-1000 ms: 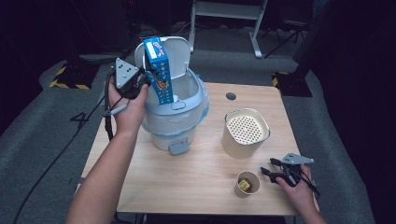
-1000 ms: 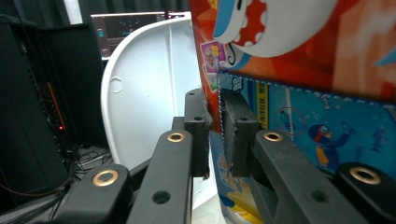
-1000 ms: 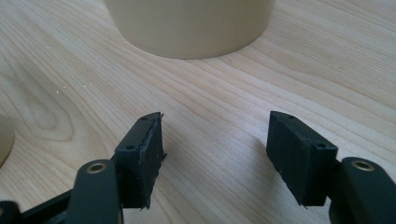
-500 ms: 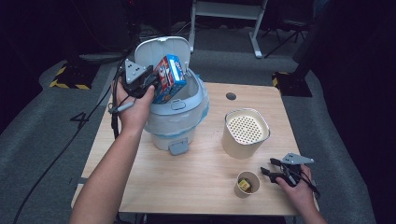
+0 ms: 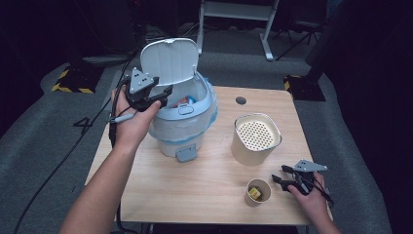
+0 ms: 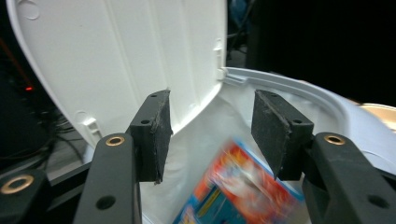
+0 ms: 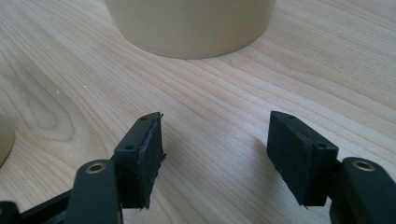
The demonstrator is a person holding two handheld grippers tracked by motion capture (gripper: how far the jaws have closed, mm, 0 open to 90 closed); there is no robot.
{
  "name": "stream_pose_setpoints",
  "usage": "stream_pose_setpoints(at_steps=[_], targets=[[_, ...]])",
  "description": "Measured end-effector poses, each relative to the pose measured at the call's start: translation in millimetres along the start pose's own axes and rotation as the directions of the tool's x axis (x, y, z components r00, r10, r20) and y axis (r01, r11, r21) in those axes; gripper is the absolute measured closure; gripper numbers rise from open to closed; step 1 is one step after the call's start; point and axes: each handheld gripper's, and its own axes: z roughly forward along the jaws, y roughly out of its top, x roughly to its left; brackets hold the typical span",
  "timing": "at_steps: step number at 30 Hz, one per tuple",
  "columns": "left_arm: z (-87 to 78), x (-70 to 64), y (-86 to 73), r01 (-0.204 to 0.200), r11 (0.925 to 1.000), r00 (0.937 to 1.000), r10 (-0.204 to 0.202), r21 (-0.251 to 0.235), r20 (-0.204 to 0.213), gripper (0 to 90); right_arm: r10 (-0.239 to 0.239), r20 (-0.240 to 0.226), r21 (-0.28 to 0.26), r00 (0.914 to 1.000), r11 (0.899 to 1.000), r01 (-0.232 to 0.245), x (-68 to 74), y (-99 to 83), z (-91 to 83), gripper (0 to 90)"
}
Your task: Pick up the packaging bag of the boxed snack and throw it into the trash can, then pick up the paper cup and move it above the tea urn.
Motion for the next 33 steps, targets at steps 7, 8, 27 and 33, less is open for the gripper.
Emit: stream_pose_setpoints(at_steps=[7,8,27,33], targets=[[-19.1,-14.0,-5.7,-0.042,0.999,0.9909,0.043,-0.011,0.128,43.5,0.0,0.0,0.0,1.0,1.0,0.0,-0.1,0.0,0.0,36.4],[-19.1,-14.0,-5.7,-0.042,0.999,0.9909,0.043,-0.011,0.128,43.2,0.0,0.0,0.0,1.0,1.0,0.0,-0.1,0.0,0.0,36.4],[-64.3,-40.5,-64.8,-0.066,0.9976,0.9481,0.056,0.022,0.313,39.4,-0.059,-0.069,0.016,0.9959,0.998,0.06,5.5,-1.1,-19.1,31.2],[-60.6,-49.1,-86.5,-0.109,0.9922,0.9345,0.082,0.061,0.347,39.3,-0.079,-0.11,0.025,0.9909,0.996,0.082,13.3,-2.9,-28.2,29.4]])
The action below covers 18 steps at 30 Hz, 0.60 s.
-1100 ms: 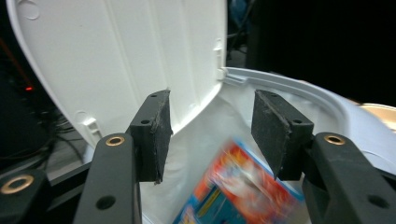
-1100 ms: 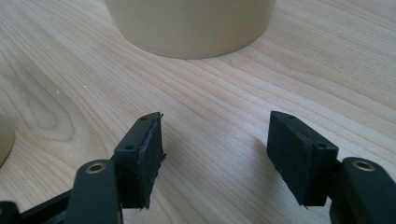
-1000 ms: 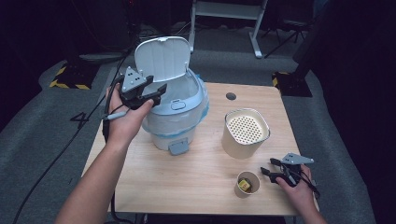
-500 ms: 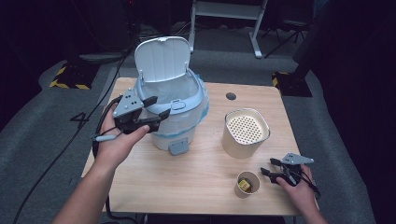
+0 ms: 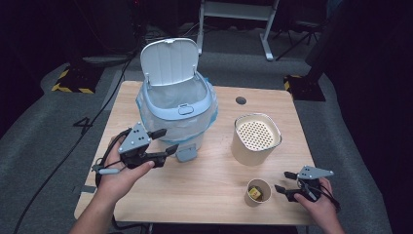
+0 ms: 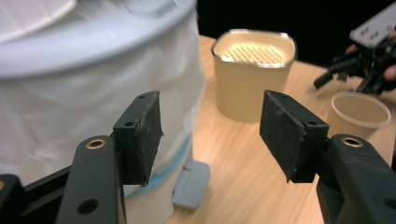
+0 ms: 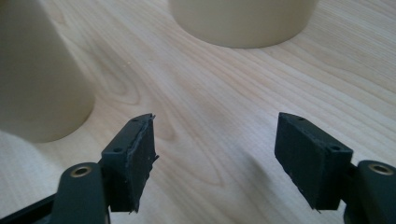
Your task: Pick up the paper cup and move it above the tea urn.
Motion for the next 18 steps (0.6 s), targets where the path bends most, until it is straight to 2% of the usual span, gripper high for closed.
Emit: stream_pose_setpoints(at_steps=[5,8,16,18], targets=[[7.5,-4.6,-14.9,-0.02,0.9992,0.9994,0.019,0.034,0.028,39.3,-0.015,-0.032,0.002,0.9994,1.0,0.015,7.3,-5.6,-5.0,28.9],[12.9,-6.9,-24.6,-0.01,0.9988,0.9992,0.009,0.048,0.04,39.2,-0.022,-0.043,0.008,0.9988,1.0,0.023,11.2,-7.8,-7.1,28.9],[31.0,-6.6,-51.5,-0.005,0.9928,0.9996,0.002,0.119,0.029,39.1,-0.036,-0.07,-0.003,0.9969,0.999,0.036,20.7,-11.0,-9.8,28.2],[35.5,-4.2,-59.4,0.01,0.9918,0.9997,-0.013,0.127,0.023,39.1,-0.034,-0.08,-0.007,0.9962,0.999,0.033,22.0,-11.3,-10.5,28.2]])
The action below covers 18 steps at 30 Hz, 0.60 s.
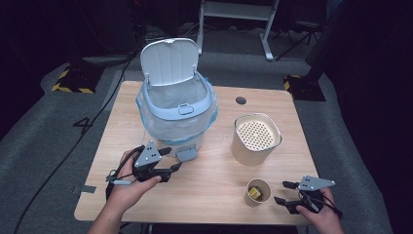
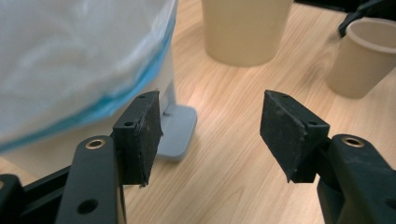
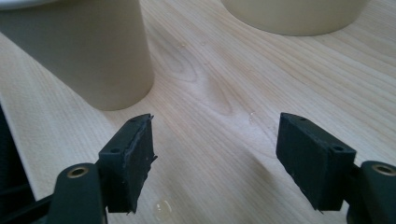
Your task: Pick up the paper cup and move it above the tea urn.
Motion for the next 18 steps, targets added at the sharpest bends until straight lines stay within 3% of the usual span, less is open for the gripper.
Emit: stream_pose_setpoints(at_steps=[8,13,18], targets=[[16.1,8.9,-26.2,0.063,0.9966,0.998,-0.063,0.053,0.005,39.1,-0.029,-0.015,-0.015,0.9994,0.999,0.029,12.2,-1.7,-2.3,25.3],[23.5,12.7,-40.8,0.107,0.9896,0.9941,-0.108,0.096,0.003,39.1,-0.052,-0.038,-0.032,0.9979,0.998,0.051,19.3,-0.3,-1.2,23.7],[29.2,15.3,-49.1,0.122,0.9834,0.9924,-0.123,0.134,-0.005,38.6,-0.058,-0.077,-0.054,0.9953,0.997,0.054,27.8,3.8,5.1,22.2]])
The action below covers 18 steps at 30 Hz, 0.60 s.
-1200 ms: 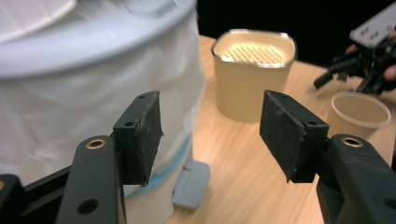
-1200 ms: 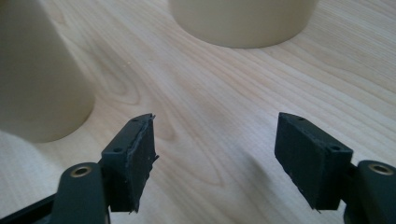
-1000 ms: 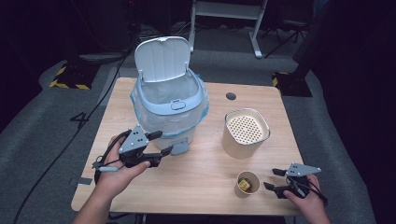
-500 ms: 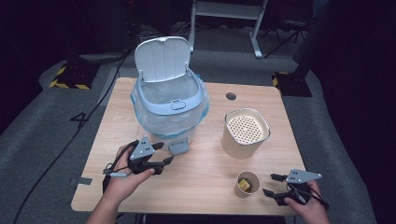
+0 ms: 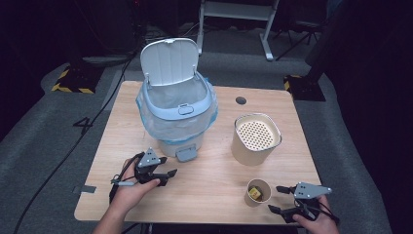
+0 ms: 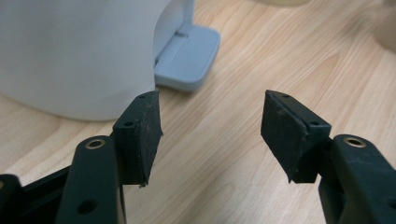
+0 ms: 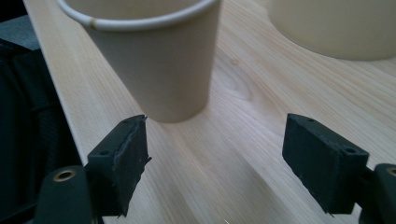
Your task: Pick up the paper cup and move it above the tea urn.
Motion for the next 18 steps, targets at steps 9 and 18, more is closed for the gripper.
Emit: stream_pose_setpoints(at_steps=[9,18], targets=[[11.0,2.2,-8.8,-0.005,0.9982,0.9997,0.006,0.06,-0.024,36.1,0.022,-0.03,-0.069,0.9993,0.997,-0.024,14.1,7.8,14.0,20.0],[21.1,1.5,-14.3,-0.039,0.9911,0.9979,0.045,0.127,-0.046,32.0,-0.006,-0.032,-0.089,0.9995,0.996,0.003,21.2,15.3,30.8,19.7]])
